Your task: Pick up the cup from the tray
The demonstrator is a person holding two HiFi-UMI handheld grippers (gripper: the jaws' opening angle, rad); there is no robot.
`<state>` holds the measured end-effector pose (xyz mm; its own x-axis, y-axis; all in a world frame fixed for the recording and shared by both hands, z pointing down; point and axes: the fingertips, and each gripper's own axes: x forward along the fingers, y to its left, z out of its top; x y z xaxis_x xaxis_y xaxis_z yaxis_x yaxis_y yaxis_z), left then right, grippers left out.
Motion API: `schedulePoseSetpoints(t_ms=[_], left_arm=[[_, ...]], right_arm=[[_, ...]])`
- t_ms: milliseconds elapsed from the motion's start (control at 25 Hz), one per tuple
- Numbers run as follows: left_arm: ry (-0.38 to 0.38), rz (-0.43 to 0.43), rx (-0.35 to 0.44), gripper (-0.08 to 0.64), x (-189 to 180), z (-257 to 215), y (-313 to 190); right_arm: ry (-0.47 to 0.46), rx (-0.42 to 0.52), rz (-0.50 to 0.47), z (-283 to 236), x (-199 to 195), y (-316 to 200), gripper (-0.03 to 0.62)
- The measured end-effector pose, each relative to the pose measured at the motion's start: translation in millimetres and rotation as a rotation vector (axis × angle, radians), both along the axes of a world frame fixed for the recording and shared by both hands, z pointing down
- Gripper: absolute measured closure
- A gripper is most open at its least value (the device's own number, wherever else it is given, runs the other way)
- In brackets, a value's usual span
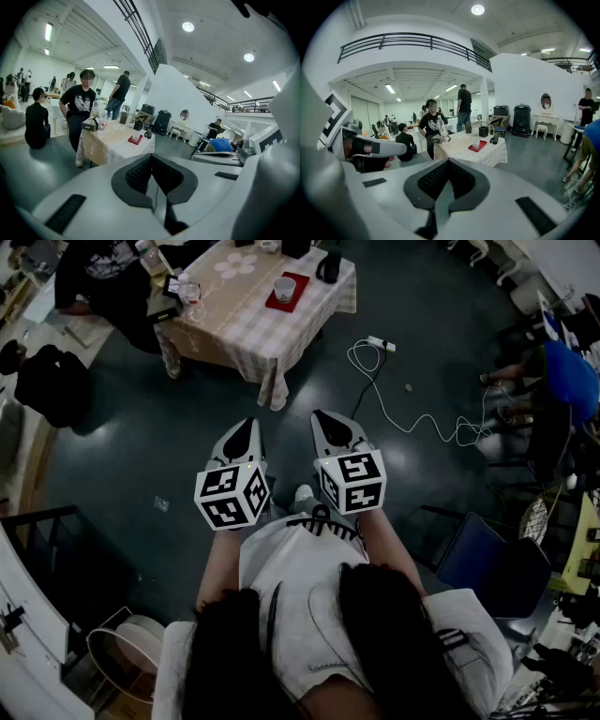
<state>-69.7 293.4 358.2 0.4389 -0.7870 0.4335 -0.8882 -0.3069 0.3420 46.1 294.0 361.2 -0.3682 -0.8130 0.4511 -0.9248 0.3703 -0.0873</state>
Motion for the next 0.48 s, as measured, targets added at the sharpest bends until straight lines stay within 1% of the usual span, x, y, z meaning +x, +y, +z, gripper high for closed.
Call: schedulePoseSetpoints(t_ms=[200, 480], left_arm=[[-0.026, 0.004, 0.001, 0.554, 7.3, 5.4, -3.5], [-0.040, -0.017, -0.002, 0.554, 9.7, 6.6, -5.8]], right_arm=[[0.003, 0.003, -0.013, 4.4, 2.5, -4.4, 0.586], [-0.016, -0.005, -0.035, 7.6, 6.0, -8.2, 0.586]])
